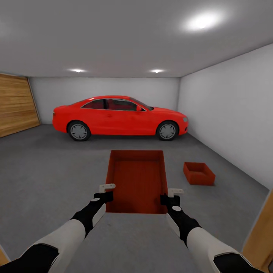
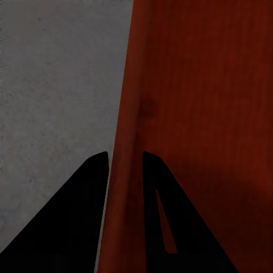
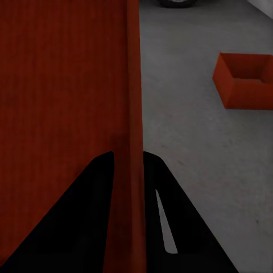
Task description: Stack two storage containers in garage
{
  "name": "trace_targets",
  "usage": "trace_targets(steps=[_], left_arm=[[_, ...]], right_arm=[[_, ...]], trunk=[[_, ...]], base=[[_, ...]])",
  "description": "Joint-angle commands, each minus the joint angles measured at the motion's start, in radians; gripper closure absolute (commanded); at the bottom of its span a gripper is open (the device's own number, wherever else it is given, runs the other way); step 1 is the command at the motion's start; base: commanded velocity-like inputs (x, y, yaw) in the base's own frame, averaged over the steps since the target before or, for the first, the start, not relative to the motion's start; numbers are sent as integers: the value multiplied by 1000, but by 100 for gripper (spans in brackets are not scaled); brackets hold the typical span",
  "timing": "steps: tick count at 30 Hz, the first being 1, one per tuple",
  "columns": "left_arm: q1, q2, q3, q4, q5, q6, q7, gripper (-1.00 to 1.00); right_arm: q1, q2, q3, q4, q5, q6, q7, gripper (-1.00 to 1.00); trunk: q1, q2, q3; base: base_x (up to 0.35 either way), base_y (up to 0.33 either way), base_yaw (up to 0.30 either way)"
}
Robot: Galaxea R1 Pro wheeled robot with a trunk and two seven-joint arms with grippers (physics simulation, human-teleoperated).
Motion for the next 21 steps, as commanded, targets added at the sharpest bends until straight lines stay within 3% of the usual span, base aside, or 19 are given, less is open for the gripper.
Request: trace_targets(steps=[1, 21], left_arm=[[0, 41, -14, -6, -17, 5, 82, 100], [0, 41, -15, -5, -17, 5, 82, 100]], right_arm=[[-2, -2, -44, 3, -16, -5, -52, 100], [-2, -2, -44, 3, -16, -1, -52, 100]], trunk=[[0, -1, -1], [0, -1, -1]], base=[[93, 167, 0], [13, 21, 13]])
